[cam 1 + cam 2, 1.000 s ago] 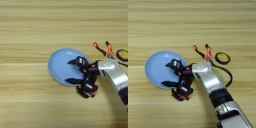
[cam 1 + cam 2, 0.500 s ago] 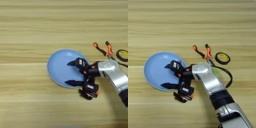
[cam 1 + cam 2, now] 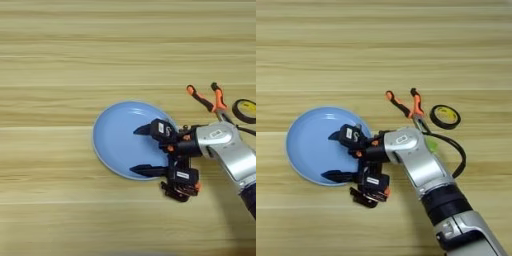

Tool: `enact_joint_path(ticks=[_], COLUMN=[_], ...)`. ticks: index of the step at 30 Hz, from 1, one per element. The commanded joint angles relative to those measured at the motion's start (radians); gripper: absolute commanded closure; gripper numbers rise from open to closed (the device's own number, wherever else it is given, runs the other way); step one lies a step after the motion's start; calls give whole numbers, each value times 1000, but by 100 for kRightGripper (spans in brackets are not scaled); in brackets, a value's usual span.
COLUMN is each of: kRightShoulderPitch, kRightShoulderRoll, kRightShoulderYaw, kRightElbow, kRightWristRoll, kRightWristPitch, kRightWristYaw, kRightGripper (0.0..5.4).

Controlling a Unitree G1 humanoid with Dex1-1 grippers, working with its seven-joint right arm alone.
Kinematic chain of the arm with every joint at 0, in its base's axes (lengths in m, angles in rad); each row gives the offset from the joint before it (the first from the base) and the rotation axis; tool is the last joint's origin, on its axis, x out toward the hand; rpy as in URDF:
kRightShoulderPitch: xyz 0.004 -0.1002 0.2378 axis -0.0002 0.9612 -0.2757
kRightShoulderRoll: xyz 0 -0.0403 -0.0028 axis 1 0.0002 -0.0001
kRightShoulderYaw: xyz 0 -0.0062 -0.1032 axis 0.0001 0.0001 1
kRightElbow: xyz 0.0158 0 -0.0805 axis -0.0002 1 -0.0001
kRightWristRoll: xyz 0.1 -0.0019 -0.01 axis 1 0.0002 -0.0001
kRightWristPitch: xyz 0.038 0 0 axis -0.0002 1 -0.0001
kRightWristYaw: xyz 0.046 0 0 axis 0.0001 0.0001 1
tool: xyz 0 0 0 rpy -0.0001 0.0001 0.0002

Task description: Move the objects on the table

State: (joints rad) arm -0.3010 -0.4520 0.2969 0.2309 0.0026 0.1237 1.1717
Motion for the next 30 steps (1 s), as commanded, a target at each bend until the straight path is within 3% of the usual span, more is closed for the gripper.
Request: enact_joint_path(ticks=[1,30], kRightShoulderPitch=[-22,6], kRightShoulderRoll=[-34,-53], kRightShoulderYaw=[-10,-15], kRightElbow=[-59,-190], kRightWristRoll=[4,45], kRightWristPitch=[4,39], kRightWristYaw=[-14,28], kRightGripper=[3,3])
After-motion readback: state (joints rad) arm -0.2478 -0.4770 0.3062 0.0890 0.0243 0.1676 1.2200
